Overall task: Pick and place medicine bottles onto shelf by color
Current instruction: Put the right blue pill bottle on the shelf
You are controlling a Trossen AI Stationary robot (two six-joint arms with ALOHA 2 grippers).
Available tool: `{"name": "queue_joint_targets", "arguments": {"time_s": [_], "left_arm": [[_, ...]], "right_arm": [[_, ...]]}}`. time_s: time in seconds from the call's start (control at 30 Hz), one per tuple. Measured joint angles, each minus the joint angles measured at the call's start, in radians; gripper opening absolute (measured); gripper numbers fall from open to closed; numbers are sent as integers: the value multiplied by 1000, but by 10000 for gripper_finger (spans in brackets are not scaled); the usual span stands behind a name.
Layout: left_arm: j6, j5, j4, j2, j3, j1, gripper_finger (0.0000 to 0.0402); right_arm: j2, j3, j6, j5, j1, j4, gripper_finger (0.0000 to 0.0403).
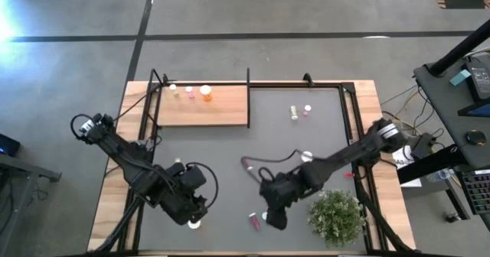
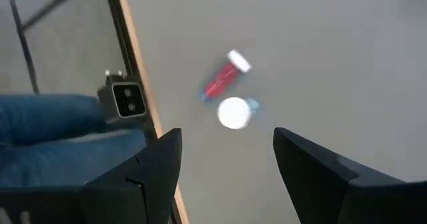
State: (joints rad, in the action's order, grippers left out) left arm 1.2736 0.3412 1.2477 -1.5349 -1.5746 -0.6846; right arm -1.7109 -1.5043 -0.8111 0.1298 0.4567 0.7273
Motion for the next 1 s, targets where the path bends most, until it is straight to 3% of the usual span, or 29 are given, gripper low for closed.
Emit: {"name": "queue_joint_targets", "arguments": {"time_s": [0.37,1.0], "left_arm": [[6,-38,-7,0,59,-44,238],[4,-39,-4,0,64,-63,238]], "right_arm": [[-172,-112,324,-121,59,22,226],[-267,-112,341,-157,66,25,226]]}}
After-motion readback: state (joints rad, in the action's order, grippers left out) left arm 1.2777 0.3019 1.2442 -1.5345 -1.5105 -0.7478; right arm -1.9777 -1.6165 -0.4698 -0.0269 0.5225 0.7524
